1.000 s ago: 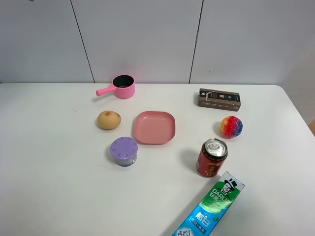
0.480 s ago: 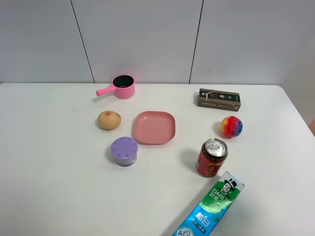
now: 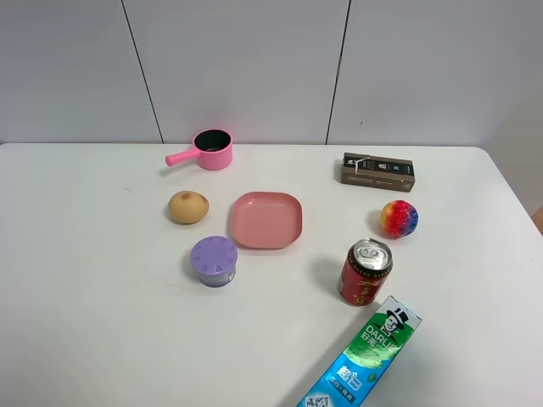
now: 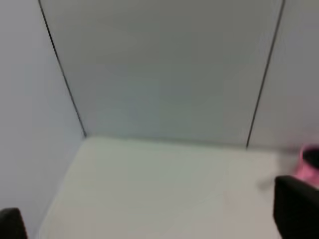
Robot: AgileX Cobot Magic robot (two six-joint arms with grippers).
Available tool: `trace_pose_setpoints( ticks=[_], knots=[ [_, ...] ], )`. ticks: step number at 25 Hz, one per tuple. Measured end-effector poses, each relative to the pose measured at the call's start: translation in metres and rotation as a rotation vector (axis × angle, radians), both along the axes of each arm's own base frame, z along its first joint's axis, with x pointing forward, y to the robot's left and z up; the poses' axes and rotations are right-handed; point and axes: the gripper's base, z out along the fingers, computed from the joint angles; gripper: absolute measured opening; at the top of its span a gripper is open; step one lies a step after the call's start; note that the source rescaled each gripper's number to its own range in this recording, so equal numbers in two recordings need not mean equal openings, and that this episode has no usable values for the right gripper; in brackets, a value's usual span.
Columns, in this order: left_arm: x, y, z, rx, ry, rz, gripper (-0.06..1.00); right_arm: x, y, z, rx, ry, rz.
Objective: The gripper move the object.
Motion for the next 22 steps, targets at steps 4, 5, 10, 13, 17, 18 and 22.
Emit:
trace_pose_setpoints(
  ticks=[4,5,10,13,17,18,22],
  knots=[
    [-0.021,0.001,-0.051,0.017,0.097,-0.016,1.0,0.0,0.0,0.0,0.0,0.0,0.0],
    [-0.031,0.002,-0.058,0.014,0.088,-0.016,1.0,0.0,0.0,0.0,0.0,0.0,0.0],
    [-0.07,0.004,-0.092,-0.048,0.03,-0.018,1.0,0.0,0.0,0.0,0.0,0.0,0.0],
    [-0.088,0.002,-0.105,-0.093,-0.017,-0.023,1.0,0.0,0.0,0.0,0.0,0.0,0.0],
    [-0.098,0.0,-0.121,-0.122,-0.04,-0.04,1.0,0.0,0.0,0.0,0.0,0.0,0.0],
    [-0.1,0.0,-0.127,-0.128,-0.042,-0.044,1.0,0.0,0.0,0.0,0.0,0.0,0.0],
    [-0.107,-0.001,-0.15,-0.143,-0.054,-0.055,1.0,0.0,0.0,0.0,0.0,0.0,0.0]
  ],
)
